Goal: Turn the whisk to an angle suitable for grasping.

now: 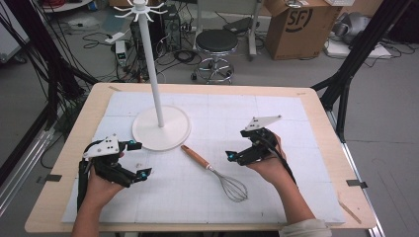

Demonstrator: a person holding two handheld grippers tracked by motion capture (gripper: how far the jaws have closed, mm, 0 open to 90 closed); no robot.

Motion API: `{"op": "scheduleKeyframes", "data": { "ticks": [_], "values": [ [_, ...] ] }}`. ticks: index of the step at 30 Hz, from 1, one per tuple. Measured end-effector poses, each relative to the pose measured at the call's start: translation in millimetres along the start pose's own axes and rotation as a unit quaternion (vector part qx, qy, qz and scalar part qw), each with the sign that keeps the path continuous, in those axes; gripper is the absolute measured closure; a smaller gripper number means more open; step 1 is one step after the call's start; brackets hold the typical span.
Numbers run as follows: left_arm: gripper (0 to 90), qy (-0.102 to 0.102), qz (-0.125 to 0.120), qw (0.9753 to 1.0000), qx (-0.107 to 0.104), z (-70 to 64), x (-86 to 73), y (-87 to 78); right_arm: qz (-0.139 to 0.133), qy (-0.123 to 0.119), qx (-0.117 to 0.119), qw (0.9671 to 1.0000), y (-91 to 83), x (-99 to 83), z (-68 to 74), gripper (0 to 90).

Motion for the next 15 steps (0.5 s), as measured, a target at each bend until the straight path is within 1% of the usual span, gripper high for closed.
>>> {"op": "scheduleKeyframes", "data": {
  "ticks": [7, 11, 14, 15],
  "values": [
    [2.2, 0.000, -0.002, 1.0000, -0.002, -0.5, 0.3, 0.1, 0.044, -0.011, 0.015, 0.9988, 26.2, 18.6, 3.4, 3.2],
    [2.2, 0.001, -0.002, 1.0000, -0.002, -0.6, 1.0, 0.3, 0.058, -0.017, 0.022, 0.9979, 37.7, 27.5, 5.8, 4.9],
    [2.2, 0.003, -0.002, 1.0000, -0.003, -1.1, 1.8, 0.0, 0.075, -0.020, 0.029, 0.9965, 45.5, 31.8, 8.1, 6.7],
    [2.2, 0.003, -0.002, 1.0000, -0.003, -1.1, 1.8, 0.0, 0.075, -0.020, 0.029, 0.9965, 45.5, 31.8, 8.1, 6.7]
  ]
}}
Point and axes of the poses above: each handheld gripper's, and its own axes: y roughly forward along the jaws, x roughly out of its top, z roughly to its left, the point moved 1 cm from there along y, roughly forward along the jaws, and after that the axes turned 8 degrees about -y, right-handed, at the moved point
